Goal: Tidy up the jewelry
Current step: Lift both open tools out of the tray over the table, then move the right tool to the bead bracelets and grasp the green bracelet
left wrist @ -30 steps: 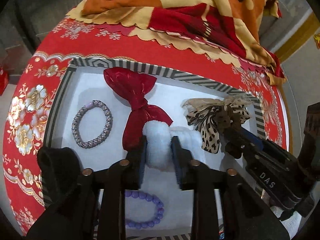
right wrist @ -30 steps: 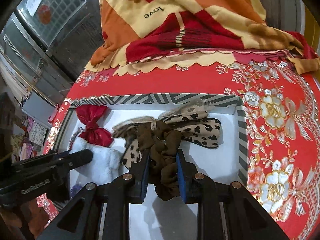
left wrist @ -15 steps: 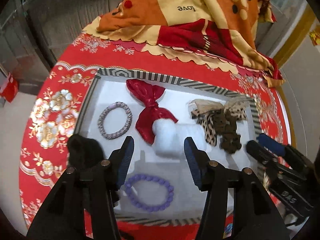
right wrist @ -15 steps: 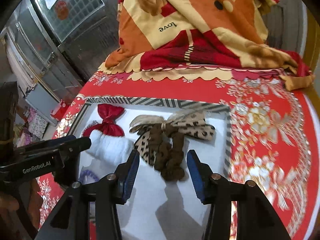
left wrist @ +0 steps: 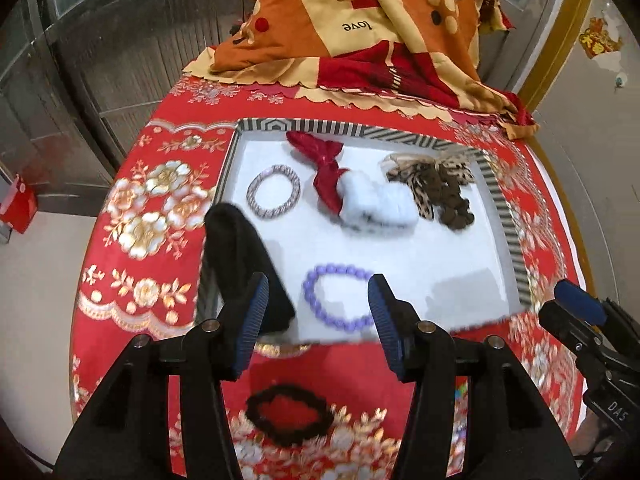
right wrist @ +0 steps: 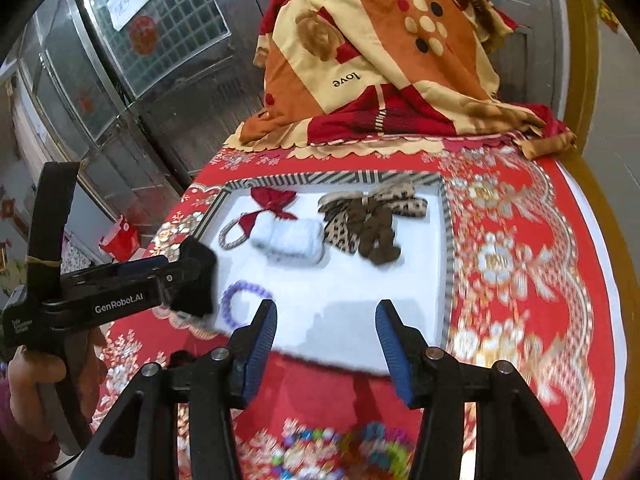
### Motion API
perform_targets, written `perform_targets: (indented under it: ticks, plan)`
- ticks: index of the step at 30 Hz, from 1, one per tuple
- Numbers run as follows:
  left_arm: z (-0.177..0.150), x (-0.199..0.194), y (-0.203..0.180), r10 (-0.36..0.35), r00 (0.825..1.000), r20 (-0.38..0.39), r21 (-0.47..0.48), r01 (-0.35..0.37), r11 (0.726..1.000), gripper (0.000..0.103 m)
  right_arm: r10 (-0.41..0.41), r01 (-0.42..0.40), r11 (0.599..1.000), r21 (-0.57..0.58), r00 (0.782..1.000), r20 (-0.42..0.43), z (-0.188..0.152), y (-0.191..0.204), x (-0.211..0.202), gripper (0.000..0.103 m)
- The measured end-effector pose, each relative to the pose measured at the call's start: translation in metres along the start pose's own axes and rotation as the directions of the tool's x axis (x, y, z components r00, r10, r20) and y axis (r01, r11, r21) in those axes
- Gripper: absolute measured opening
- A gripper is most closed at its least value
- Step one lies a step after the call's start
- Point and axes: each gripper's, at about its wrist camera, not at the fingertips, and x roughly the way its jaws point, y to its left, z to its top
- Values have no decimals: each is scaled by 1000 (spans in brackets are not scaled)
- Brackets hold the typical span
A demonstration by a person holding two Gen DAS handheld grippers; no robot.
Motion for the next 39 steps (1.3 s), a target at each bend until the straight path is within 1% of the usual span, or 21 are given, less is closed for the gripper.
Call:
perform_targets:
  ticks: [4,8,13,17,22,27,30,33,36,39]
  plan:
    - [-17,-15,2,4,1000,16,36,-5,999,52,-16,16,1000,15,1000,-2,-22,12,-14,49]
    - [-35,-28,5,-1,1000,24,53,0,999,52,-33,34,999,9,999,-10,-42,26,-25,49]
    - [-53,-38,8,-11,1000,20,61,10,998,52,-42,42,999,17,999,-5,-59,36,-38,49]
    - [-67,-46,8,-7,999,34,80,4,997,52,-44,45,999,18,999,-26,-73,44,-43,49]
    - [-79,-53,10,-7,999,40,89,4,996,52,-50,52,998,38,997,-52,-89,47,-46,49]
    - [-87,-58,11,-8,999,37,96,4,995,52,-64,66,997,41,997,-54,-99,51,-51,49]
    - [-91,-61,13,-15,999,39,91,12,996,52,-76,77,997,24,996,-44,-104,56,-56,49]
    - [-96,-63,14,-19,999,40,93,15,996,51,-63,63,998,7,997,-36,-107,62,-59,49]
    - [-100,-66,14,-15,999,43,103,11,995,52,-18,19,999,26,999,-43,-112,64,-59,49]
    - [-103,-68,16,-18,999,45,104,14,994,52,-20,22,999,36,999,-46,-115,64,-59,49]
